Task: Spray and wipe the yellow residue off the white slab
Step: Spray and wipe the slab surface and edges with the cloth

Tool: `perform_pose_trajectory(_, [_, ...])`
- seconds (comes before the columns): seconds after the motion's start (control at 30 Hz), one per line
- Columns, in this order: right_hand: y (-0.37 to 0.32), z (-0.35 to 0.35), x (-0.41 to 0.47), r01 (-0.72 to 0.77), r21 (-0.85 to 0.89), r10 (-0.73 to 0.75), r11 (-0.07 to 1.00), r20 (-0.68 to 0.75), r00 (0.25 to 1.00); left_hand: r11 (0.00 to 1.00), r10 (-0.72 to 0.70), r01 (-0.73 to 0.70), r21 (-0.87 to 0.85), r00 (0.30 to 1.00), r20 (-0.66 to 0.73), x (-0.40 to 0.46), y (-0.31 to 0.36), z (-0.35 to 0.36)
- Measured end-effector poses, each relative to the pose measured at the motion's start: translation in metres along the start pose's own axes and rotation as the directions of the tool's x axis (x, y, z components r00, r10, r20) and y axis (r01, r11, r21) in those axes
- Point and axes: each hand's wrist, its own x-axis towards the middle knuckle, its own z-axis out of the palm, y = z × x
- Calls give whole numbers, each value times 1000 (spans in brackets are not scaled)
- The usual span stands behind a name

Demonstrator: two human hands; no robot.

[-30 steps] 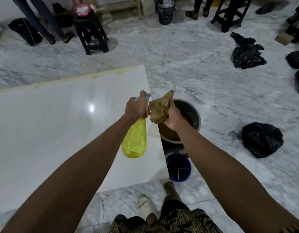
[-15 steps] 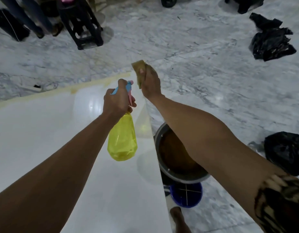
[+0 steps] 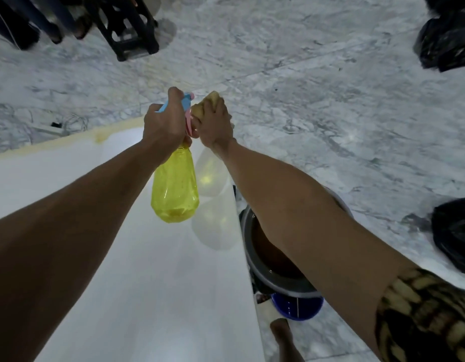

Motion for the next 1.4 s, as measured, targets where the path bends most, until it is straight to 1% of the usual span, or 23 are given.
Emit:
perform_pose_trajectory(0.07, [2, 2, -4, 24, -59, -25, 998, -10, 1000, 1000, -13, 13, -2, 1000, 2, 4, -3, 4])
perform_pose_trajectory(0.13, [3, 5, -4, 72, -80, -73, 994, -12, 997, 1000, -26, 26, 10, 1000, 5, 4, -5, 7])
perform_pose_trajectory(0.23, [22, 37, 12, 121, -125, -125, 985, -19, 992, 999, -32, 33, 14, 999, -8, -6, -2, 14])
perform_pose_trajectory(0.3, [31, 49, 10, 94, -94, -94, 991, -4, 996, 999, -35, 36, 24, 999, -19, -15, -1, 18])
perform_pose_trajectory(0.33, [29, 42, -5, 67, -93, -66, 993, 13, 998, 999, -48, 48, 23, 999, -20, -20, -1, 18])
perform_pose_trajectory(0.43, [22, 19, -54, 113, -42, -113, 993, -2, 994, 996, -86, 87, 23, 996, -38, -35, -5, 19])
perform_pose_trajectory(0.57, [26, 15, -96, 109, 28, -109, 994, -16, 994, 995, -82, 84, 45, 996, -32, -61, -12, 17])
perform_pose_trajectory(0.67, [35, 27, -123, 160, -86, -157, 983, 45, 987, 998, -65, 66, 25, 997, -28, -83, -24, 11])
perform_pose_trajectory(0.73, [43, 42, -133, 138, -161, -131, 977, 58, 990, 997, -61, 63, 32, 997, -56, -99, -33, 5])
perform_pose_trajectory(0.83, [49, 53, -153, 145, -294, -128, 945, 76, 989, 996, -68, 70, 49, 997, -46, -130, -49, -4])
perform_pose_trajectory(0.9, [51, 51, -183, 168, -317, -149, 933, 83, 985, 993, -92, 94, 70, 995, -26, -156, -60, -7])
perform_pose_trajectory(1.0, [61, 60, -222, 202, -368, -193, 908, 62, 979, 992, -108, 111, 64, 993, -52, -198, -79, -11])
perform_pose_trajectory(1.1, [72, 72, -254, 258, -427, -229, 867, 118, 966, 993, -112, 115, 40, 991, -72, -244, -101, -11])
perform_pose_trajectory(1.17, [78, 76, -283, 252, -436, -215, 864, 134, 967, 990, -140, 142, 23, 988, -64, -274, -118, -11])
perform_pose_trajectory(1.23, [83, 79, -313, 260, -406, -212, 876, 161, 964, 984, -174, 176, 34, 983, -65, -306, -137, -12])
perform_pose_trajectory(1.4, [97, 87, -372, 246, -374, -195, 895, 168, 966, 974, -223, 226, 29, 971, -86, -366, -171, -9])
